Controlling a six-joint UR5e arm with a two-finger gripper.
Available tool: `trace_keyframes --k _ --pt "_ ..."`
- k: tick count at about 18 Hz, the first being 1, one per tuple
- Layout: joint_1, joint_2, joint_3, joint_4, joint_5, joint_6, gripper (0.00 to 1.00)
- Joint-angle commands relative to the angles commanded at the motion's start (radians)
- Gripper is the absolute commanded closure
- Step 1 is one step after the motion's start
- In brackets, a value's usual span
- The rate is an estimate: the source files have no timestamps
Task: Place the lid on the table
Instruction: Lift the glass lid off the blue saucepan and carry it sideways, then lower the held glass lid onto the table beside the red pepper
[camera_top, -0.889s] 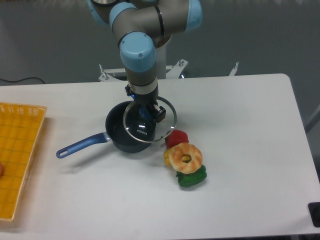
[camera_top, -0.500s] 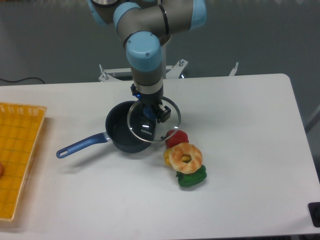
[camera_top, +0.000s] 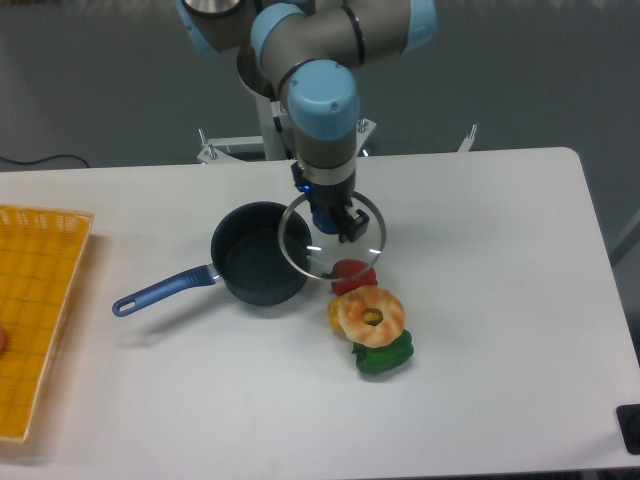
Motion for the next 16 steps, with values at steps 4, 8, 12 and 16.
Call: trace_keyframes --k 4,8,12,16 --pt "0.055 -0.006 0.003 0.000 -0.002 0.077 0.33" --pt "0.106 -0.040 0.015 0.002 -0.002 0.121 0.33" --pt "0.152 -0.072 0.032 0.008 -0.002 0.180 0.33" --pt "0.183 -0.106 0.049 0.014 0.002 0.201 0.33"
